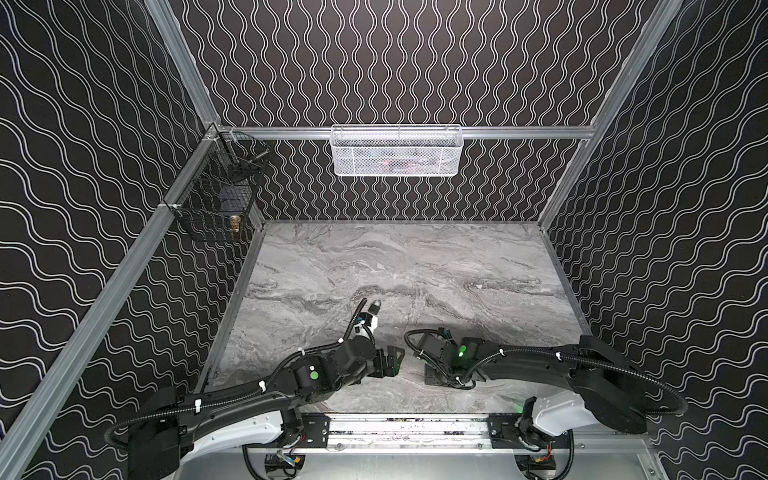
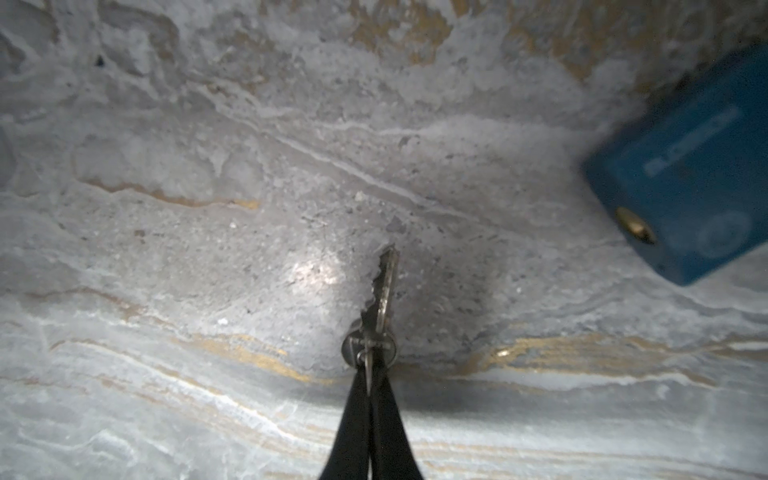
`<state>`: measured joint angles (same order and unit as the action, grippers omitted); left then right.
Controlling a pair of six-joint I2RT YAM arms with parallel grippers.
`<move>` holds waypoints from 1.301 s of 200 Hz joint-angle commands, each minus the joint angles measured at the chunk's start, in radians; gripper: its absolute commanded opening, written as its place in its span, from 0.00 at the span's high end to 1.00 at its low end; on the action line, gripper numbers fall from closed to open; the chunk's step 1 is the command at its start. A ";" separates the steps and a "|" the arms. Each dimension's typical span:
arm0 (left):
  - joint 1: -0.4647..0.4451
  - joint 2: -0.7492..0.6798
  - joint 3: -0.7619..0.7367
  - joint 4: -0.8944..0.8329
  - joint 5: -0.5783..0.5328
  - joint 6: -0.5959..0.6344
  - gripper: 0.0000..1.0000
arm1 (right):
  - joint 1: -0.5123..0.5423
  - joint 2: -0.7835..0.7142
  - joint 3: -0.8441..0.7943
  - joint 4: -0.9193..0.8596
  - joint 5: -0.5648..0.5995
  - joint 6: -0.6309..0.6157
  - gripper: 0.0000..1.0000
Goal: Unlock with the key
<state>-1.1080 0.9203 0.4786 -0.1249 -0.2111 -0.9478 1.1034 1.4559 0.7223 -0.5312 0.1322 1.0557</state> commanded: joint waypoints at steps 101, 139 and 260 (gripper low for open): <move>0.010 -0.101 0.248 -0.295 -0.083 -0.058 0.01 | 0.005 -0.181 0.127 0.032 0.137 -0.467 1.00; 0.025 -0.109 0.291 -0.308 -0.050 -0.053 0.02 | 0.075 -0.260 0.154 0.128 0.178 -0.644 1.00; 0.132 -0.028 0.290 -0.124 0.180 -0.106 0.34 | 0.216 -0.342 0.159 0.291 0.229 -0.862 1.00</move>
<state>-0.9840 0.8707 0.7597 -0.3275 -0.0868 -1.0267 1.3117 1.1141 0.8856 -0.3035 0.3500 0.2413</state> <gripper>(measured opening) 0.688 0.050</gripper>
